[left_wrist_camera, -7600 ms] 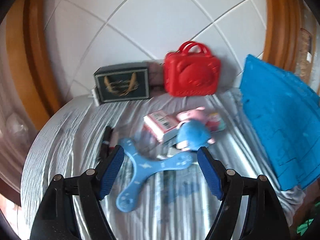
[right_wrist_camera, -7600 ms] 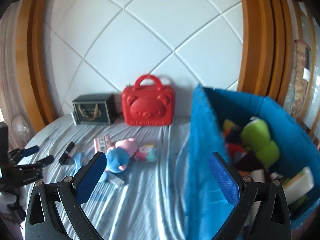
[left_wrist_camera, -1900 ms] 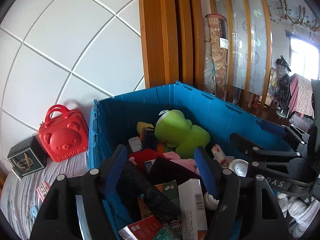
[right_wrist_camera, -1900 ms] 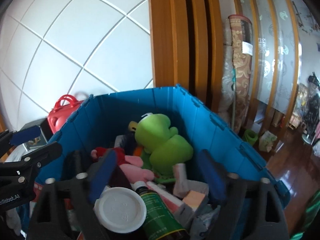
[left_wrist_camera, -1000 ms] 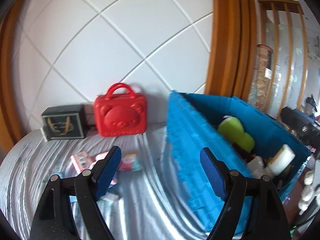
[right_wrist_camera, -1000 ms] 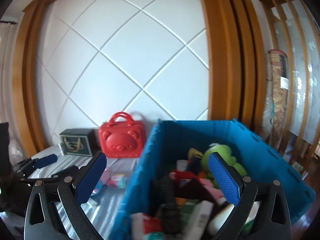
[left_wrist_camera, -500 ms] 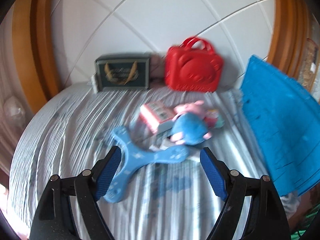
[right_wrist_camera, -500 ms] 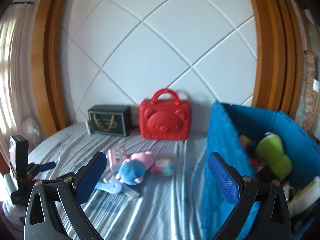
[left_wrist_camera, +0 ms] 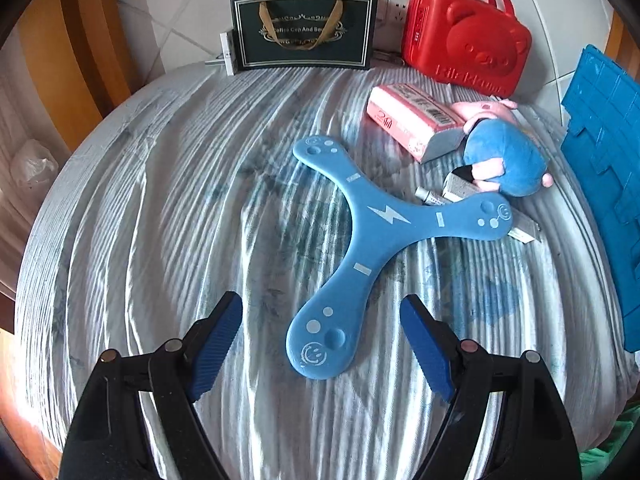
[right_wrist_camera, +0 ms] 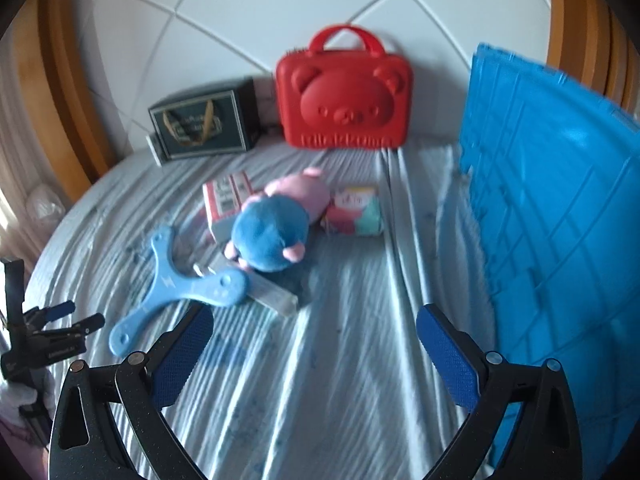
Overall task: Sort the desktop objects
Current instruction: 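Grasp the blue three-armed toy with left tool while right tool grasps the white-red tube box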
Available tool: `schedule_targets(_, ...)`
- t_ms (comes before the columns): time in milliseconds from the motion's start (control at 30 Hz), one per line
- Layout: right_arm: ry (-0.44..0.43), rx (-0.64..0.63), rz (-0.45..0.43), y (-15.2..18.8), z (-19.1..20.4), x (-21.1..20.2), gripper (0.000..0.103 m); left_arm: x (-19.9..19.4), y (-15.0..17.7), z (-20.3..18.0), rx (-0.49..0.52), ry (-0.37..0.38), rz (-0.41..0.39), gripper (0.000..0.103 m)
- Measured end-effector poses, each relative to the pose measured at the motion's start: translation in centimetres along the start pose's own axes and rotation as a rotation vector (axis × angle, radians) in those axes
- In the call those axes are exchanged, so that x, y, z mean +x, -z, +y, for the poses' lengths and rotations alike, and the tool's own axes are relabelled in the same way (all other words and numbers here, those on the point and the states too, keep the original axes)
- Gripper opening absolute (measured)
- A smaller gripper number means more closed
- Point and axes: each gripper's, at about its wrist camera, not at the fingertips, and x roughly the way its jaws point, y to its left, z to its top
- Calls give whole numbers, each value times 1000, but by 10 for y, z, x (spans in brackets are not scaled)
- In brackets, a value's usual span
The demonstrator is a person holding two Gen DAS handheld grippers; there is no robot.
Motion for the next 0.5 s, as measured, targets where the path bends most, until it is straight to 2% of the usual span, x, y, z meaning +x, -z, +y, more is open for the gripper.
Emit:
schedule_targets(167, 8, -3, 95, -2, -1, 44, 103, 35, -14, -14, 43, 30, 30, 81)
schedule_targets(500, 0, -20, 214, -13, 0, 109, 103, 92, -29, -44, 164, 26, 82, 81)
